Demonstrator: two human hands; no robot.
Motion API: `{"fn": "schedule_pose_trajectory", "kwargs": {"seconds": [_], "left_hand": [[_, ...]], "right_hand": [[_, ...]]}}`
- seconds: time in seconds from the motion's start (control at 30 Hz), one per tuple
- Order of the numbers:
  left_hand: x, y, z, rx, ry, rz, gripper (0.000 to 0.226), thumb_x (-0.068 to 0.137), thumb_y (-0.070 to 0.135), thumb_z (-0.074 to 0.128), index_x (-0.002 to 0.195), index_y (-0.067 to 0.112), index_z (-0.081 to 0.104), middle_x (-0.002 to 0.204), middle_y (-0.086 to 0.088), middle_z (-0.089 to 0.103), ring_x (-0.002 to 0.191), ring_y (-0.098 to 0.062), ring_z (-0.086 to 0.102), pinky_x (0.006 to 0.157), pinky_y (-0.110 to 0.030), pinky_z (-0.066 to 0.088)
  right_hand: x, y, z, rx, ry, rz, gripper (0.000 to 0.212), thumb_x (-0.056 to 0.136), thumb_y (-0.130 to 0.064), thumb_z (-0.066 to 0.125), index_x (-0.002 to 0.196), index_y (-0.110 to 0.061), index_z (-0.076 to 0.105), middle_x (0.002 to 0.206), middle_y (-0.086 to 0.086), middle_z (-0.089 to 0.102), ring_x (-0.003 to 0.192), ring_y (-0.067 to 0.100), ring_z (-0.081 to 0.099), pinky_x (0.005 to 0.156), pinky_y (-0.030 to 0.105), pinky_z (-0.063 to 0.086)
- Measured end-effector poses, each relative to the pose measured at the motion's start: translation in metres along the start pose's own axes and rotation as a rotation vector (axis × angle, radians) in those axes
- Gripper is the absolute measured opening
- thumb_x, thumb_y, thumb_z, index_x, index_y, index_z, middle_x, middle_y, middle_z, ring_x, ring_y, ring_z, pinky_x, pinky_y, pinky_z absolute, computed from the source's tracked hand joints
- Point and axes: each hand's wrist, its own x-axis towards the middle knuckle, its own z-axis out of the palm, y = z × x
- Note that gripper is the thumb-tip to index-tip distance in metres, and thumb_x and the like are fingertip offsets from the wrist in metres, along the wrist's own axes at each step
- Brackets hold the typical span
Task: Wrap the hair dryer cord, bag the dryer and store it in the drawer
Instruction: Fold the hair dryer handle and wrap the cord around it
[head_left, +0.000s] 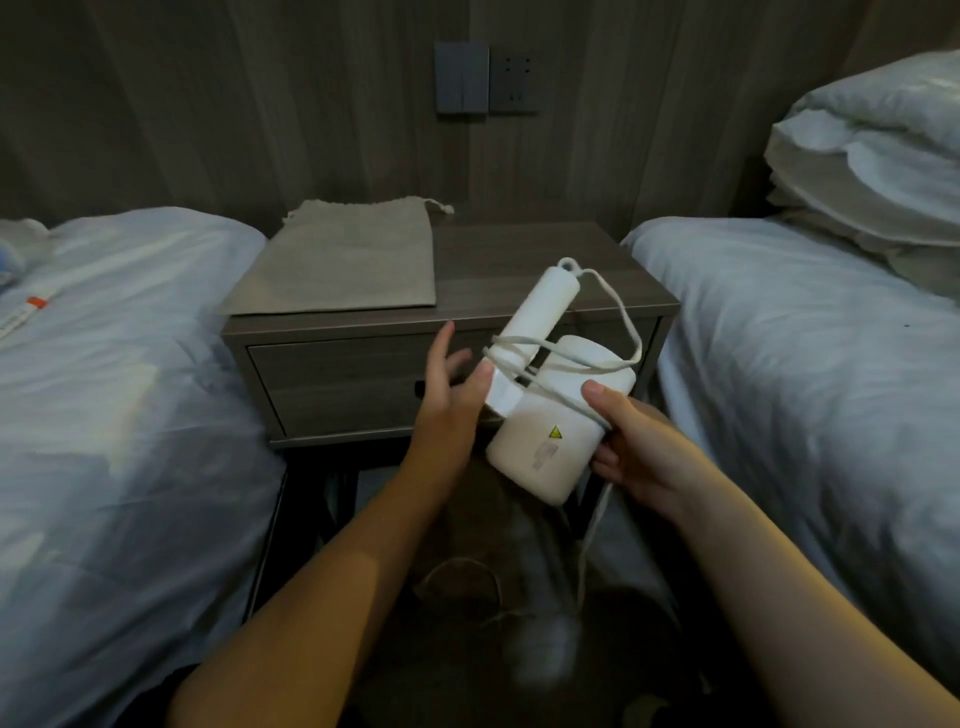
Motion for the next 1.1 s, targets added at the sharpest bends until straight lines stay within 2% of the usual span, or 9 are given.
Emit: {"fn": "schedule_pose_trajectory", "kwargs": {"seconds": [0.13,0.2,0.27,0.43,0.6,0.7,0.9,1.0,1.1], "left_hand": [[-0.002,0.006,-0.004,0.072,-0.001,0.028,0.023,0.099,0.026,0.035,0.114,0.037,0.048,0.100,0.014,0.055,0.086,-0.005,0.059,0.065,-0.018,0.050],[-0.006,0.005,0.000,0.089,0.035,0.000,0.022,0.099,0.026,0.035,0.094,0.039,0.051,0.094,0.009,0.057,0.084,-0.009,0.059,0.069,-0.026,0.052],[-0.008,0.005,0.002,0.091,0.058,-0.008,0.022,0.099,0.028,0.035,0.089,0.038,0.053,0.095,0.002,0.060,0.089,-0.019,0.060,0.080,-0.039,0.052],[-0.005,0.000,0.001,0.069,0.010,-0.110,0.016,0.097,0.037,0.039,0.098,0.035,0.055,0.101,-0.003,0.062,0.091,-0.019,0.061,0.082,-0.038,0.051],[-0.009,-0.003,0.006,-0.105,-0.174,-0.398,0.042,0.086,0.054,0.049,0.122,0.032,0.051,0.116,-0.007,0.066,0.106,-0.028,0.064,0.092,-0.051,0.051],[-0.008,-0.007,0.005,-0.135,-0.183,-0.400,0.064,0.074,0.057,0.056,0.131,0.030,0.045,0.119,-0.008,0.066,0.107,-0.027,0.064,0.086,-0.045,0.054],[-0.009,-0.012,0.005,-0.131,-0.314,-0.444,0.068,0.072,0.062,0.061,0.131,0.033,0.047,0.123,-0.006,0.065,0.111,-0.026,0.062,0.095,-0.050,0.049],[-0.008,-0.009,0.011,-0.102,-0.274,-0.379,0.041,0.085,0.033,0.063,0.124,0.023,0.053,0.111,-0.005,0.067,0.095,-0.018,0.065,0.073,-0.031,0.058],[-0.006,-0.009,0.009,-0.103,-0.210,-0.345,0.032,0.085,0.023,0.063,0.117,0.020,0.057,0.096,0.002,0.068,0.080,-0.010,0.065,0.055,-0.021,0.054]], "right_hand": [[-0.002,0.002,0.005,-0.050,-0.057,-0.011,0.033,0.064,-0.040,0.065,0.085,-0.014,0.061,0.043,-0.006,0.046,0.036,0.005,0.033,0.034,0.016,0.024],[-0.002,0.002,0.007,-0.026,-0.047,0.002,0.039,0.064,-0.042,0.065,0.088,-0.011,0.061,0.043,-0.005,0.045,0.036,0.005,0.033,0.034,0.016,0.024],[-0.002,0.002,0.008,-0.002,-0.018,0.023,0.046,0.061,-0.044,0.066,0.092,-0.009,0.060,0.044,-0.004,0.043,0.037,0.005,0.032,0.034,0.016,0.024],[0.001,0.006,0.008,0.012,0.028,0.036,0.051,0.062,-0.047,0.069,0.093,-0.007,0.059,0.043,-0.003,0.042,0.036,0.007,0.032,0.033,0.017,0.025],[0.002,0.006,0.010,0.008,0.066,-0.019,0.027,0.080,-0.035,0.065,0.078,-0.009,0.059,0.037,-0.005,0.038,0.032,0.006,0.031,0.033,0.017,0.025],[0.002,0.011,0.013,-0.042,0.092,-0.044,0.022,0.082,-0.032,0.065,0.081,-0.010,0.060,0.039,-0.006,0.044,0.036,0.006,0.036,0.036,0.019,0.028],[0.000,0.016,0.017,-0.012,0.200,-0.124,0.026,0.084,-0.033,0.063,0.087,-0.008,0.063,0.040,-0.007,0.051,0.035,0.004,0.042,0.037,0.019,0.031],[0.001,0.012,0.015,0.021,0.214,-0.123,0.043,0.072,-0.047,0.068,0.088,-0.006,0.065,0.047,-0.004,0.050,0.042,0.009,0.041,0.041,0.023,0.030],[0.002,0.008,0.014,-0.168,0.227,-0.079,0.037,0.079,-0.050,0.064,0.077,-0.013,0.060,0.044,-0.004,0.046,0.042,0.013,0.040,0.043,0.026,0.029]]}}
